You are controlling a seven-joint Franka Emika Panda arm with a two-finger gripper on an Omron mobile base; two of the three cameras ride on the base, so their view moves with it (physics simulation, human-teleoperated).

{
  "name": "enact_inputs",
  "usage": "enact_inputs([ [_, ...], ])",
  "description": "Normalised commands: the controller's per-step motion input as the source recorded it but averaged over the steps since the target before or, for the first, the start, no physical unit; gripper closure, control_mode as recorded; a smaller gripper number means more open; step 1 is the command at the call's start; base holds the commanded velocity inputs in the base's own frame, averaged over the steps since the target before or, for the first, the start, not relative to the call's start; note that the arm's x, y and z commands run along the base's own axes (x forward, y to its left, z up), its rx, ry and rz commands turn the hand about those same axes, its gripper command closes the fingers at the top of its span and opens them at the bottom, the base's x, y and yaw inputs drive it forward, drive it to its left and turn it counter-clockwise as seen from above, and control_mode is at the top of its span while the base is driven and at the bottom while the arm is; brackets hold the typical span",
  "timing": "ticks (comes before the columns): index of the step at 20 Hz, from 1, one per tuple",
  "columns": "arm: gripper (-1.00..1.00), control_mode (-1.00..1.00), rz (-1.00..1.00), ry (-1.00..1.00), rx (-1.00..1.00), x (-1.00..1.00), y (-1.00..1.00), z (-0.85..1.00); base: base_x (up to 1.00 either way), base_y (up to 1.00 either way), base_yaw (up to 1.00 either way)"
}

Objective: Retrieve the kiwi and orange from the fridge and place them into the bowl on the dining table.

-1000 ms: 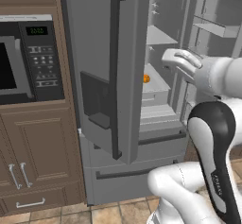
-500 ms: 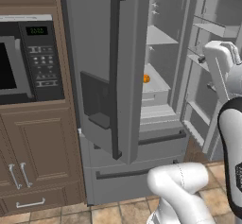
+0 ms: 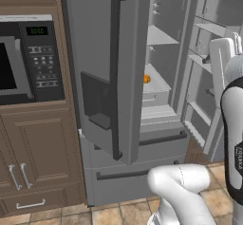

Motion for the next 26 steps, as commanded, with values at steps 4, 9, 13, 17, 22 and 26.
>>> enact_inputs([
  [4, -1.00, -1.00, -0.15, 0.26, 0.33, 0.01, 0.00, -0.06, 0.00, 0.00, 0.00],
  [9, -1.00, -1.00, -0.03, 0.04, 0.14, 0.12, 0.00, -0.37, 0.00, 0.00, 0.00],
  [13, -1.00, -1.00, 0.01, -0.02, 0.00, 0.28, 0.14, -0.45, 0.00, 0.00, 0.00],
  [17, -1.00, -1.00, 0.10, -0.08, 0.00, 0.32, 0.23, -0.45, 0.00, 0.00, 0.00],
  [22, -1.00, -1.00, 0.08, -0.02, 0.00, 0.37, 0.15, -0.13, 0.00, 0.00, 0.00],
  [26, -1.00, -1.00, 0.07, 0.00, 0.00, 0.53, 0.00, 0.00, 0.00, 0.00, 0.00],
])
